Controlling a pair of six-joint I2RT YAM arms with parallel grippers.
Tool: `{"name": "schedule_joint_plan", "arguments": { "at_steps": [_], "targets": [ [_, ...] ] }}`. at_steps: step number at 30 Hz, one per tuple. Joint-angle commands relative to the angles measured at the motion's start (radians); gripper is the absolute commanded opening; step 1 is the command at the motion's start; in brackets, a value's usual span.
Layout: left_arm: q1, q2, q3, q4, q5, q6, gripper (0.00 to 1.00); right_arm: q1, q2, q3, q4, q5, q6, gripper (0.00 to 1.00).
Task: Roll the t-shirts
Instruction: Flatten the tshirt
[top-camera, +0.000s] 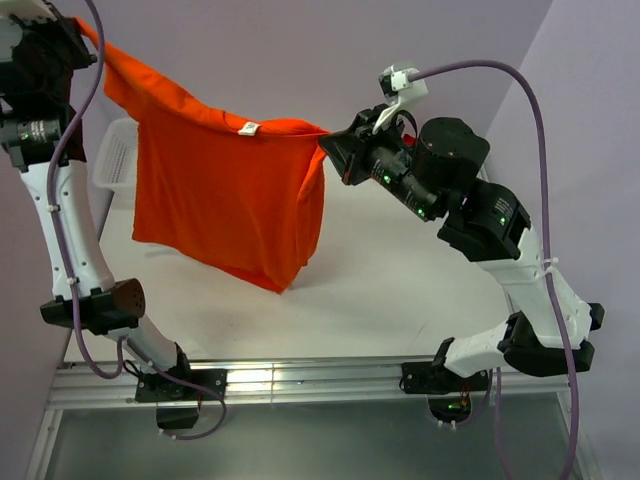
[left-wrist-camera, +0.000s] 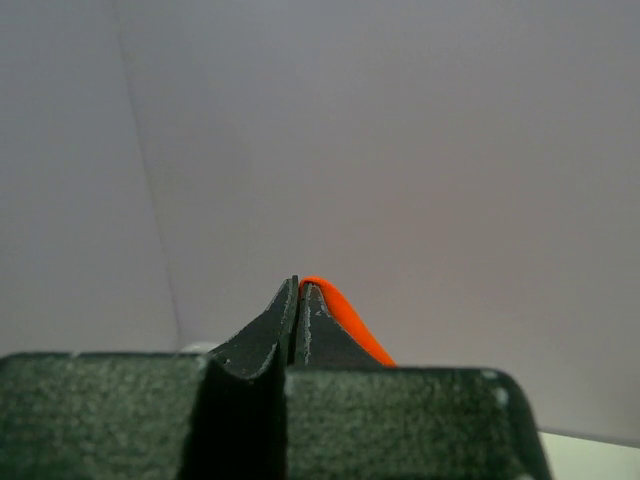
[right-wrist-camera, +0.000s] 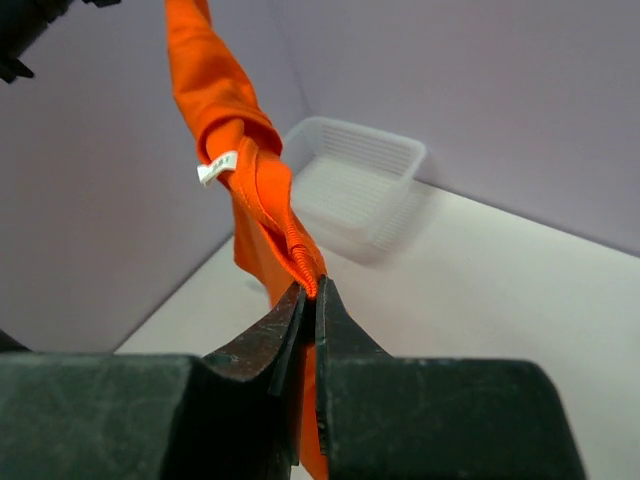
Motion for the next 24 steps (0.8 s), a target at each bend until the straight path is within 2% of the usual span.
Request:
{"name": "schedule_joint_plan", "arguments": {
  "at_steps": [1,3,6,12,13,16,20,24],
  "targets": [
    [-0.071,0.06,0.022,0.058,0.01,0.004,0.0,0.005,-0.053,-0.05,0.031,0.181,-0.017,0.0],
    [-0.184,0.108,0.013,0.064,-0.07,0.073,0.0,0.002,-0.102,-0.157,0.048,0.282,0.0,0.0],
    [-0.336,0.2,0.034,0.057,-0.145,0.133,0.0,-0.046,-0.173,-0.303,0.051,0.35,0.047,0.0],
    [-0.549,0.378,0.012,0.053,-0.224,0.222,0.0,-0.248,-0.354,-0.66,0.071,0.327,0.19,0.0],
    [-0.57,0.402,0.012,0.052,-0.231,0.235,0.0,-0.302,-0.374,-0.741,0.066,0.324,0.225,0.0],
    [-0.642,0.52,0.041,0.057,-0.274,0.26,0.0,-0.38,-0.427,-0.849,0.048,0.342,0.305,0.0],
    [-0.7,0.68,0.114,0.052,-0.293,0.251,0.0,-0.417,-0.475,-1.035,0.025,0.378,0.421,0.0],
    [-0.752,0.749,0.122,0.066,-0.32,0.285,0.0,-0.471,-0.446,-1.121,-0.017,0.385,0.519,0.0]
  ]
}}
